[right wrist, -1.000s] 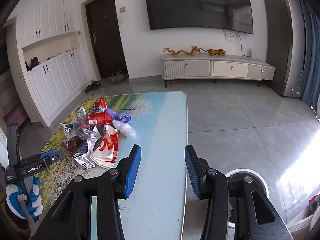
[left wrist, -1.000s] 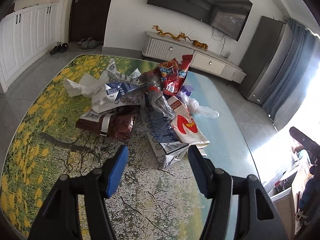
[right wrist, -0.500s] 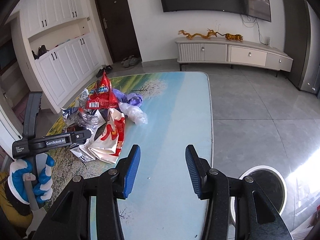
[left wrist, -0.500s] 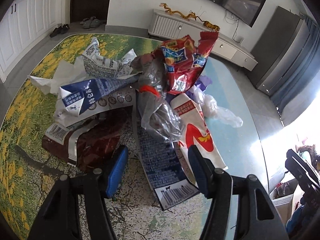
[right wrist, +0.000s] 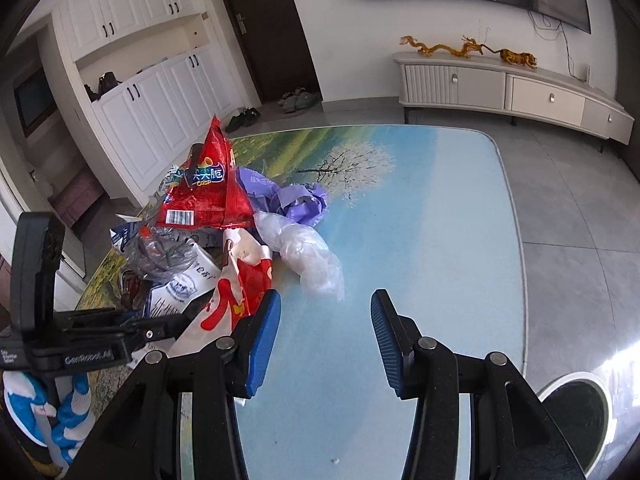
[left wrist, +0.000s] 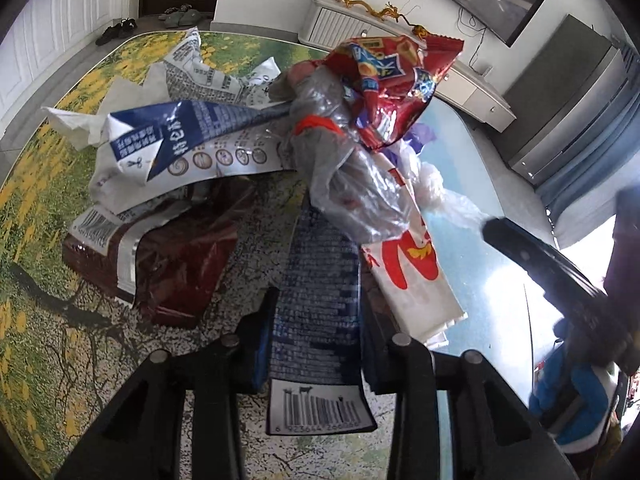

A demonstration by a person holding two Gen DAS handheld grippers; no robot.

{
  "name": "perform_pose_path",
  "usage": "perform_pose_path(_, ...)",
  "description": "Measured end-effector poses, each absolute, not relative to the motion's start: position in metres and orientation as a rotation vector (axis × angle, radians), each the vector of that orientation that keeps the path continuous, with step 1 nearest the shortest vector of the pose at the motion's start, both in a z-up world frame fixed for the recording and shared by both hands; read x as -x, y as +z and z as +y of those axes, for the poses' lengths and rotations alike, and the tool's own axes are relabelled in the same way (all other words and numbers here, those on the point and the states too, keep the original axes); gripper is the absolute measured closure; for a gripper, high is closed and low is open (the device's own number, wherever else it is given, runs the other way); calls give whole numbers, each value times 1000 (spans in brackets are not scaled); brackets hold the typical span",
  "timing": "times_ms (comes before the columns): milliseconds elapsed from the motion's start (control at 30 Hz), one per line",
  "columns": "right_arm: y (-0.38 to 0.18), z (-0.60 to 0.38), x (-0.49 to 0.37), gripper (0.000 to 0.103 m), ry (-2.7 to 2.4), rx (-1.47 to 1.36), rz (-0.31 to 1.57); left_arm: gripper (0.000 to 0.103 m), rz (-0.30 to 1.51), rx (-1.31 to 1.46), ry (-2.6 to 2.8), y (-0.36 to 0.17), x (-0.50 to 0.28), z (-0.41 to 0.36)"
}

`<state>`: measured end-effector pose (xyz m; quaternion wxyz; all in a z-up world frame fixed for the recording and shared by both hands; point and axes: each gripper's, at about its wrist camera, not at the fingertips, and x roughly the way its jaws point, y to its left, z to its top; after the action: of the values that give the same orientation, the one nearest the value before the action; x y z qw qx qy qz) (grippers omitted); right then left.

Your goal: Collect trash

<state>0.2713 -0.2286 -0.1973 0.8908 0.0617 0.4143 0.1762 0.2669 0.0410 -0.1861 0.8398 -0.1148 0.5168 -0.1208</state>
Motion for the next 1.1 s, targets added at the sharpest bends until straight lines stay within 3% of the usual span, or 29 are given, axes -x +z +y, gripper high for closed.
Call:
perform_pose_path(67,-203,-226,-281,57,378,-143,871,70,1099,249,-267,-184,-263,43)
perform_pose_path(167,-209,-223,-289,68,380,-148,882,70,1109,269,-291,-182,-255,49)
perform_pose_path(233,-210,-223,-289,87,383,-153,882,70,1111,279,-301,-180,-247,52)
perform_pose_path(333,-207,-224,-283,94,379,-137,879,70,1117,295,-313,-178,-234,57)
perform_pose_path(1100,-132,-284,-111,97,298,-190,705,70,940,248,-318,-114,-108,76)
